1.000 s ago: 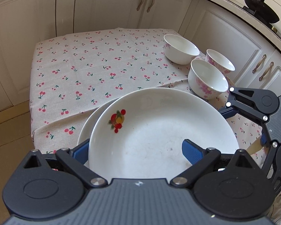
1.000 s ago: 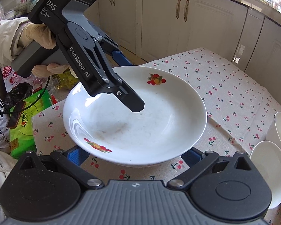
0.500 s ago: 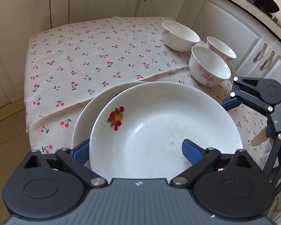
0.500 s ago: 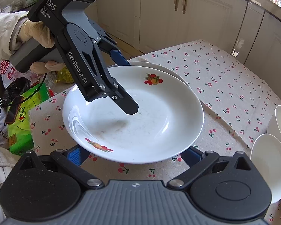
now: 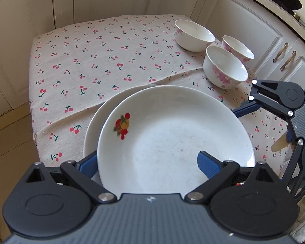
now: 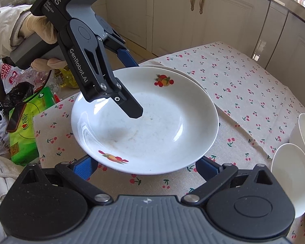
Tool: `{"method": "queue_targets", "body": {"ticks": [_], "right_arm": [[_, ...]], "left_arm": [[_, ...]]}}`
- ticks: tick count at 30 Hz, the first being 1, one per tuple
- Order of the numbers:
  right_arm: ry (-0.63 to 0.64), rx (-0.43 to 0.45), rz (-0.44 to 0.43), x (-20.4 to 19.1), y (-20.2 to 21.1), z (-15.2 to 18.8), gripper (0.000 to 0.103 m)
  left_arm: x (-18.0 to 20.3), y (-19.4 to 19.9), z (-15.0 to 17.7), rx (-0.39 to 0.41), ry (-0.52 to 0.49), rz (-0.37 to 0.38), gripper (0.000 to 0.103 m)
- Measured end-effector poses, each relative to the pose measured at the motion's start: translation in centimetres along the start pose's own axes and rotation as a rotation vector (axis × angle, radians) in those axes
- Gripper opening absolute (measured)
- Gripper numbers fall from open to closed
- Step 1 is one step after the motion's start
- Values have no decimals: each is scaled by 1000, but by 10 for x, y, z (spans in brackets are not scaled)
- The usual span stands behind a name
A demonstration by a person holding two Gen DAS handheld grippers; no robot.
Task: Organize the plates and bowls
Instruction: 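Carry the plate over the plate stack and lower it on top, then open the left gripper and release the plate on the stack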
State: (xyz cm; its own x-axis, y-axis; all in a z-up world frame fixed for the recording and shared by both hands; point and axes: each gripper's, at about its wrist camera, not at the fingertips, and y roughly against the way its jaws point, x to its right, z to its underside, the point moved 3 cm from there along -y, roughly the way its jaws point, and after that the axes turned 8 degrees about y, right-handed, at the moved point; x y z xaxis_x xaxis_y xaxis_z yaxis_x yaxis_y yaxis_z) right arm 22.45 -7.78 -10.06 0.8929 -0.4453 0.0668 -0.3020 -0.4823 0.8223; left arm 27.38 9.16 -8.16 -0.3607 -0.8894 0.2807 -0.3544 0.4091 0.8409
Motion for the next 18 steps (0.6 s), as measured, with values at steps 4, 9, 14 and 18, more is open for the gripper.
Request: {"method": "queue_targets", "body": {"ticks": [4, 9, 14, 18], "right_arm": [[2, 1, 6, -1, 1, 0, 103], [7, 19, -2, -3, 4, -2, 103], [27, 25, -1, -8, 3, -5, 103], [-1, 55, 24, -5, 9, -4, 103]], "left_arm": [[-2, 6, 0, 5, 5, -3, 98], [-5, 13, -1, 18, 5, -17, 98], [-10, 16, 1, 26, 12, -43, 98], [-5, 23, 2, 62, -26, -39, 99]]}}
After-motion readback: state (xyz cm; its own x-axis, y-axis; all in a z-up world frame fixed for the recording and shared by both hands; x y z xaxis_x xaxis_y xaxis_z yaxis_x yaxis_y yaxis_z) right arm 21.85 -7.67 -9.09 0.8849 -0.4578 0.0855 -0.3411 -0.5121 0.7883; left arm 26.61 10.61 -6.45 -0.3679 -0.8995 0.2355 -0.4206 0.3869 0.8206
